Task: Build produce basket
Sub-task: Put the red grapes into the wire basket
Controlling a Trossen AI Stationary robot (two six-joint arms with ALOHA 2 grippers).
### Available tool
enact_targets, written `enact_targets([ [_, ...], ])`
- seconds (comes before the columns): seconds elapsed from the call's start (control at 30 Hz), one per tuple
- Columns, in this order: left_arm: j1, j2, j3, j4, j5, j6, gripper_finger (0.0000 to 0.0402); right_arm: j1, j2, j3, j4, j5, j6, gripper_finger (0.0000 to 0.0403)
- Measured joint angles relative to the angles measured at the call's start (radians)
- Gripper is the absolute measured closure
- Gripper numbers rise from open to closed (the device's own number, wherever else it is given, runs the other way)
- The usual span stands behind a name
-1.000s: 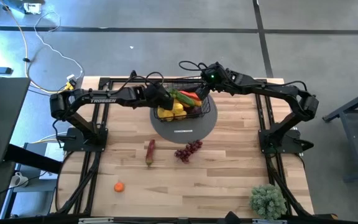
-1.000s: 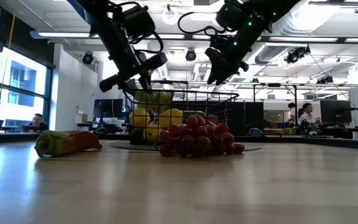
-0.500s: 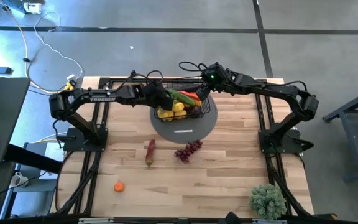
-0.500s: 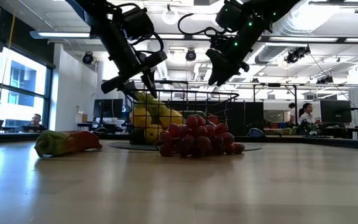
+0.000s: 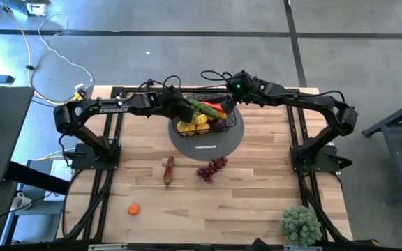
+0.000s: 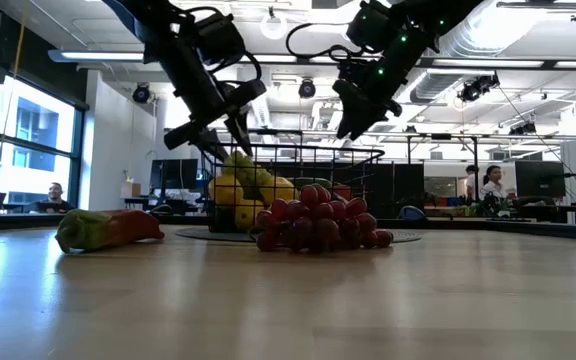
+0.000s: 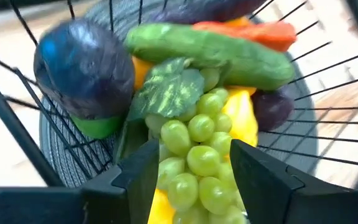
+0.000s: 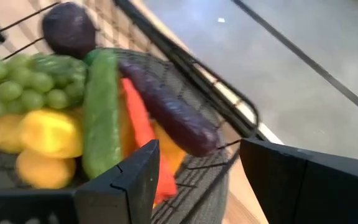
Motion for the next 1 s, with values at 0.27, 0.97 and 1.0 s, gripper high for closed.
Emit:
enact_targets([
  [0.27,0.002,-0.073,0.000,0.022,-0.007,0.055,0.0213,0.000,0.000,0.000,0.001,-0.206,-0.084,0.0199],
  [0.97,-0.007,-0.317,0.000,-0.279,-0.041,0.181,0.0213,0.210,0.000,0.055,0.001,-0.276,-0.068,0.0167],
  [1.0,-0.010,-0.326,0.000,-0.304,-0.040,0.181,0.0213,0.227,0.000,0.068,-0.006,-0.276,-0.067,0.0162],
])
